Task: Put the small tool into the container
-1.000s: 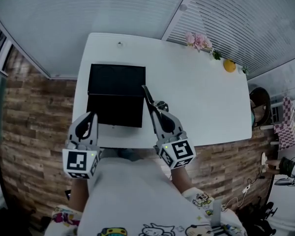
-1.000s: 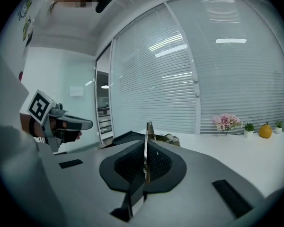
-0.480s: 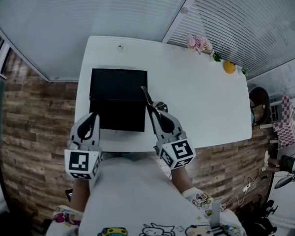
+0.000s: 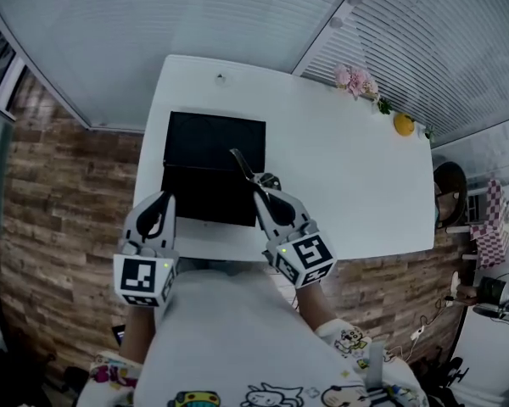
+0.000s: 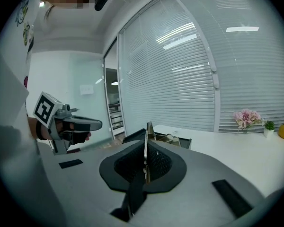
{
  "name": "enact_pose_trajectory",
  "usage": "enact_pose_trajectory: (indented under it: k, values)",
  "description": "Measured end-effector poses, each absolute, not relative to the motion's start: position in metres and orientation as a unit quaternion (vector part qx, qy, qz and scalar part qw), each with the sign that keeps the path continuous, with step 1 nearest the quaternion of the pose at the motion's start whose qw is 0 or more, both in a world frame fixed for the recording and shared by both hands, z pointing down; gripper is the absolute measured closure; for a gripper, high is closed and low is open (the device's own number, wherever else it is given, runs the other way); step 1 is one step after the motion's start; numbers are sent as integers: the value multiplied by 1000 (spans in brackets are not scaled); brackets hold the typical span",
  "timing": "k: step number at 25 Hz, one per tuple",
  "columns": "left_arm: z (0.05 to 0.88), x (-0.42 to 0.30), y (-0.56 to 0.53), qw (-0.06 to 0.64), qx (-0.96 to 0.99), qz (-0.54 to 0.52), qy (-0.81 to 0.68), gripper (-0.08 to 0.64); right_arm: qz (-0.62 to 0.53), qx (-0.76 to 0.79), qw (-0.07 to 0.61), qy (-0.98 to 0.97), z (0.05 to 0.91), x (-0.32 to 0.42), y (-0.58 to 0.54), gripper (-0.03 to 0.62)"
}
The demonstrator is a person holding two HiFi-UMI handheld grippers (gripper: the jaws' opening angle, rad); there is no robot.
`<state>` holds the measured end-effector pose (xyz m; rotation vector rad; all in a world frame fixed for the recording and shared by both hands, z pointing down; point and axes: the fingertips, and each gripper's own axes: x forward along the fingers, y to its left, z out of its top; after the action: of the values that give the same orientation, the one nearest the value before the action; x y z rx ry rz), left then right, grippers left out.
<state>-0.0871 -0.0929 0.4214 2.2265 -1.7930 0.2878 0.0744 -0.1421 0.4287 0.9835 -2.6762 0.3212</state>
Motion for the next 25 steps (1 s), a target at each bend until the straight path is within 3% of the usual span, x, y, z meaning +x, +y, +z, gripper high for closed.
enact_pose_trajectory:
  k: [25]
  values:
    - [438,-109,-64,166,746,92,-638,549,178,134,244,-944,477,-8,-124,591]
